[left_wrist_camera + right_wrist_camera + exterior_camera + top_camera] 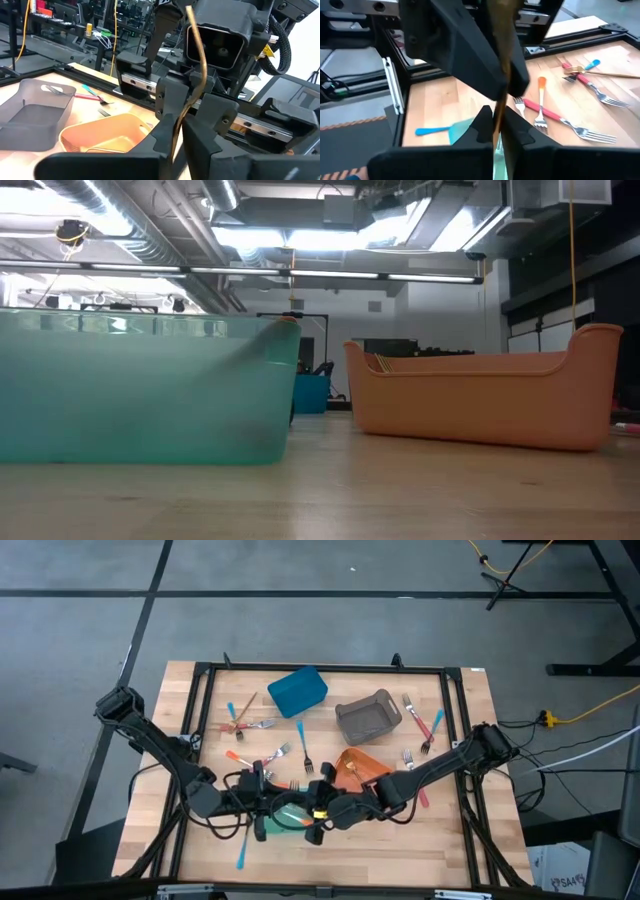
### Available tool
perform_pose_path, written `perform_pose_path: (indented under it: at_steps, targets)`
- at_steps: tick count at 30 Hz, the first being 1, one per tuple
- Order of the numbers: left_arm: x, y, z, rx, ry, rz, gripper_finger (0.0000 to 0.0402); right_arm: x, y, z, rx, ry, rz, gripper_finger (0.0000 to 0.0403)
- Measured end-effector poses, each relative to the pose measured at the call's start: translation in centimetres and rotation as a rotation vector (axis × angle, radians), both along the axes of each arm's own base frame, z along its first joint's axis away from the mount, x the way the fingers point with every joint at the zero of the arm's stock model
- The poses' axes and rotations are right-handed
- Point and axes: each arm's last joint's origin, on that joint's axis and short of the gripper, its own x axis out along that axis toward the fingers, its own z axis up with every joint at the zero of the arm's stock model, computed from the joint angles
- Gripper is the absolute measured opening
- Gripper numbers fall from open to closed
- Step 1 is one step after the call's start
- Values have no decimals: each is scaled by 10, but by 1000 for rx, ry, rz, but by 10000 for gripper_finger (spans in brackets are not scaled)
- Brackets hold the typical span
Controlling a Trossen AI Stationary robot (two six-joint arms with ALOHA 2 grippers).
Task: Sort silverware by color (type)
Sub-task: Put the gold fork into the orange bin
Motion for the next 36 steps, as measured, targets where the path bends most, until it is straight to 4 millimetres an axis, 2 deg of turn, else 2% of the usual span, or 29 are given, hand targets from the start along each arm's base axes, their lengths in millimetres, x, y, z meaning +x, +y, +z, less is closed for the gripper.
perform_pose_path:
  at_steps: [8, 11, 20, 26, 30, 36]
  targets:
    - [0, -1, -1, 7, 10, -17, 84, -8, -3, -1, -8, 80, -6, 3]
    - [0, -1, -2, 16, 20, -16, 92, -17, -8, 0, 6, 149, -26, 3]
    - [-1, -1, -7, 52, 59, -21, 92, -62, -28, 7, 35, 434, -162, 2]
    - [-2, -1, -9, 29, 74, -18, 92, -90, -40, 2, 83, 681, -266, 3]
    - [-2, -1, -11, 40, 90, -17, 92, -98, -43, -1, 89, 776, -306, 2]
    - [-2, -1, -12, 41, 95, -16, 92, -97, -47, -8, 148, 833, -292, 2]
